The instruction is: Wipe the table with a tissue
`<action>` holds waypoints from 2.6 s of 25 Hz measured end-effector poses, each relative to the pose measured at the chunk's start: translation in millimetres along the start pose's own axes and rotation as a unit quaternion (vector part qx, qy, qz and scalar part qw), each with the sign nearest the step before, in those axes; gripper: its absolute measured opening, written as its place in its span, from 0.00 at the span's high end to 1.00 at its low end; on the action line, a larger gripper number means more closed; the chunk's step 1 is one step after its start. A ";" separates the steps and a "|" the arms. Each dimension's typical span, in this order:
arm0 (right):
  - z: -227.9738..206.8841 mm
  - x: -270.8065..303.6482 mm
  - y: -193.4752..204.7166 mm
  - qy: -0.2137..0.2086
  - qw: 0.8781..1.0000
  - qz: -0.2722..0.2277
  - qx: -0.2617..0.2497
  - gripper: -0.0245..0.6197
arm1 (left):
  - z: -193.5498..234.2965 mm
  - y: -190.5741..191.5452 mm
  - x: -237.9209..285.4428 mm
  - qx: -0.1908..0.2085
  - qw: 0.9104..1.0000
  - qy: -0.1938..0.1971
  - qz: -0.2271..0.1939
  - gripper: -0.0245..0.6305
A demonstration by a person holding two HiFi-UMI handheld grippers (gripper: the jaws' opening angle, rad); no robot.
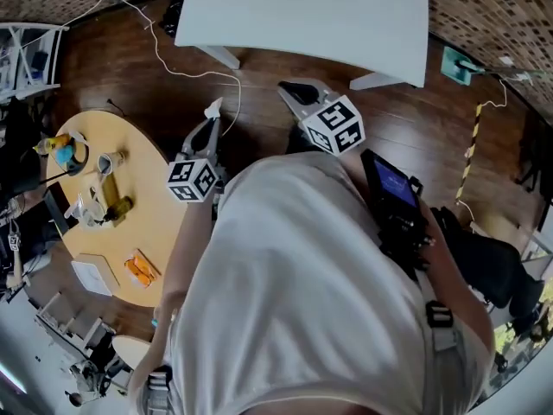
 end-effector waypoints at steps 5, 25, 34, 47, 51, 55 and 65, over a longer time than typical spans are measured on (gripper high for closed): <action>-47.8 -29.2 1.7 0.020 1.000 -0.008 0.020 0.94 | -19.7 -26.2 38.6 0.020 1.000 0.014 0.004 0.93; -128.1 2.5 -32.0 0.114 0.991 -0.021 0.060 0.94 | 31.3 -106.8 155.7 0.071 0.993 0.084 0.031 0.92; -146.3 53.1 -72.5 0.157 0.985 -0.016 0.072 0.94 | 79.9 -153.9 214.3 0.086 0.984 0.141 0.061 0.92; -163.6 113.3 -116.7 0.181 0.980 -0.018 0.080 0.94 | 162.0 -197.7 261.3 0.087 0.983 0.142 0.078 0.92; -170.1 127.7 -119.5 0.164 0.983 -0.003 0.082 0.94 | 175.9 -203.6 270.3 0.070 0.987 0.123 0.069 0.92; -186.0 135.4 -127.0 0.142 0.987 0.010 0.074 0.94 | 176.4 -204.7 278.1 0.052 0.991 0.105 0.066 0.92; -232.1 161.4 -127.5 0.053 0.991 -0.008 0.121 0.94 | 174.4 -218.0 303.5 0.088 0.990 0.029 0.109 0.92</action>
Point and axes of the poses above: the fingertips, and each gripper's own axes: x forward along the fingers, z to its left, y out of its underside, the point moved 9 cm from there along -x, backward along the fingers, and after that the axes turned 1 degree about -z, right-handed, at the moved point
